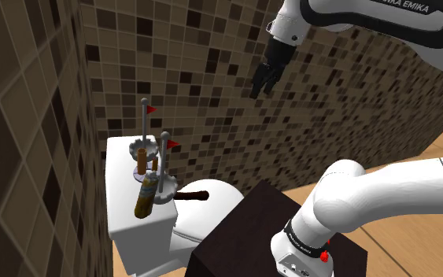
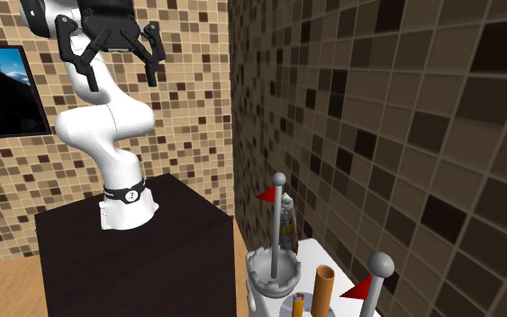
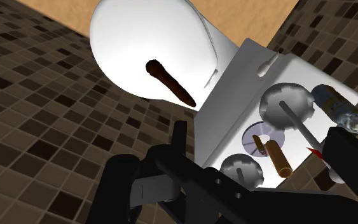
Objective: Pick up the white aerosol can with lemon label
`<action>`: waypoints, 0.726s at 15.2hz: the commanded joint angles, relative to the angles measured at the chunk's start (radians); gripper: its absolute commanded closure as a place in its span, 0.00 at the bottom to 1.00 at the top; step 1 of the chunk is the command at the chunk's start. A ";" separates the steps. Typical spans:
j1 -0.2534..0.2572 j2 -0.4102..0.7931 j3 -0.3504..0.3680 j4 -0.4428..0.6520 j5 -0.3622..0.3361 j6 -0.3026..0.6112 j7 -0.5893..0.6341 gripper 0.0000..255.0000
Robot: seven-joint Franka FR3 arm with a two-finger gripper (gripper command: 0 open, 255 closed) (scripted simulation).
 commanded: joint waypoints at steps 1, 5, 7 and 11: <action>0.000 0.000 0.000 0.000 0.000 0.000 0.000 0.00; -0.010 -0.006 0.093 -0.088 0.054 0.070 0.178 0.00; -0.012 0.004 0.141 -0.122 0.083 0.108 0.267 0.00; -0.016 0.048 0.239 -0.167 0.139 0.190 0.443 0.00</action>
